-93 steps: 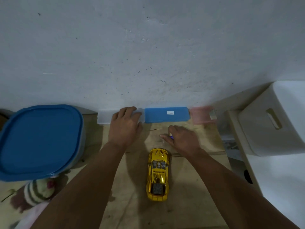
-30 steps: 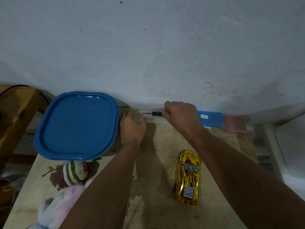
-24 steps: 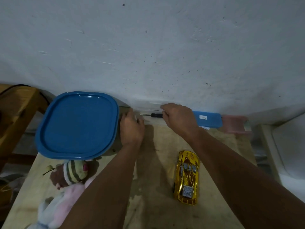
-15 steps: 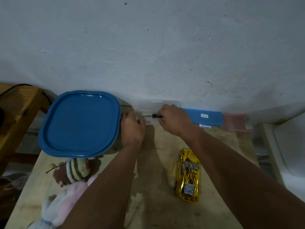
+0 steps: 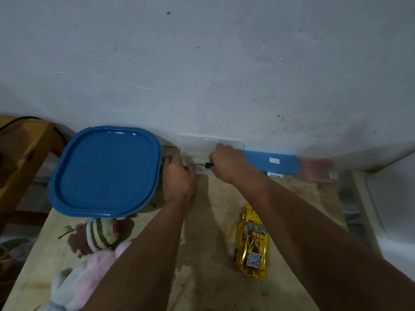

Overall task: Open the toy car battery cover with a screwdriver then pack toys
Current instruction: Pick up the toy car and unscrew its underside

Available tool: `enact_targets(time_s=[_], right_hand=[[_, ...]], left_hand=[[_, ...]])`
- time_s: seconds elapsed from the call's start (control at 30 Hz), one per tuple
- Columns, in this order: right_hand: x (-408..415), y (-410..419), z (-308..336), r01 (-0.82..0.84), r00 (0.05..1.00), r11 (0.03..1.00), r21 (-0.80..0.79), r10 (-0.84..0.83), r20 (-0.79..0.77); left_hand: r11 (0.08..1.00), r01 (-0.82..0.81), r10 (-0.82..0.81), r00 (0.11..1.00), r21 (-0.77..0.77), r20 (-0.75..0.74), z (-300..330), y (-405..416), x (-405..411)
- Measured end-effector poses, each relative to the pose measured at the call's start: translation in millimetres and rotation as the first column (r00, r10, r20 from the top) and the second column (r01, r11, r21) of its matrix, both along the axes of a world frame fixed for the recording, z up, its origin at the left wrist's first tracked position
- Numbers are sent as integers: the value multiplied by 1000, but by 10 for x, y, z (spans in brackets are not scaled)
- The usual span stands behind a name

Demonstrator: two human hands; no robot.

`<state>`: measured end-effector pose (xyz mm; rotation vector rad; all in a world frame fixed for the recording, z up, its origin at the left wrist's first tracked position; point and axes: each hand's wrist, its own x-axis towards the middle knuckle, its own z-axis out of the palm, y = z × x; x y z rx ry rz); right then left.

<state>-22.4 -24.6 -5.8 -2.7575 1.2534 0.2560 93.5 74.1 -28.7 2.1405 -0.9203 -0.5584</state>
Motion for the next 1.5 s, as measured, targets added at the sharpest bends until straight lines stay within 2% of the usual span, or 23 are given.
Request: enact_targets(time_s=[0.13, 0.27, 0.47, 0.6, 0.73, 0.83, 0.97, 1.07, 1.3, 1.4, 1.5], right_hand=[[-91, 45, 76, -6, 998, 1000, -13, 7, 65], [-246, 149, 310, 66, 983, 997, 33, -71, 167], [-572, 394, 671, 232, 931, 966, 112, -254, 263], [-884, 571, 834, 367, 876, 919, 146, -394, 279], [-1310, 777, 878, 534, 779, 820, 205, -572, 258], [-1684, 959, 763, 628, 726, 736, 254, -671, 149], [-2103, 1181, 410, 671, 710, 684, 284, -704, 19], [-2237, 1294, 187, 664, 712, 672, 328, -702, -4], [-2253, 1366, 78, 626, 730, 699, 345, -681, 54], [-2253, 1395, 151, 626, 729, 700, 343, -682, 61], [-2248, 1433, 315, 621, 716, 706, 340, -688, 120]], left_hand=[[1000, 3, -4, 999, 24, 35, 102, 46, -14], [996, -3, -4, 997, 89, 79, 337, 143, -76], [991, 77, -82, 996, 107, 44, 685, 325, -368], [964, 186, -190, 982, 189, 3, 879, 380, -669], [851, 385, -396, 917, 357, -48, 896, 585, -1082], [729, 481, -501, 860, 487, -98, 795, 749, -1414], [654, 479, -547, 834, 585, -72, 571, 829, -1712], [633, 453, -584, 812, 628, 4, 444, 835, -1786], [719, 426, -521, 854, 550, 19, 453, 863, -1747], [794, 433, -414, 899, 426, -142, 538, 889, -1677], [852, 461, -378, 870, 248, -317, 624, 917, -1523]])
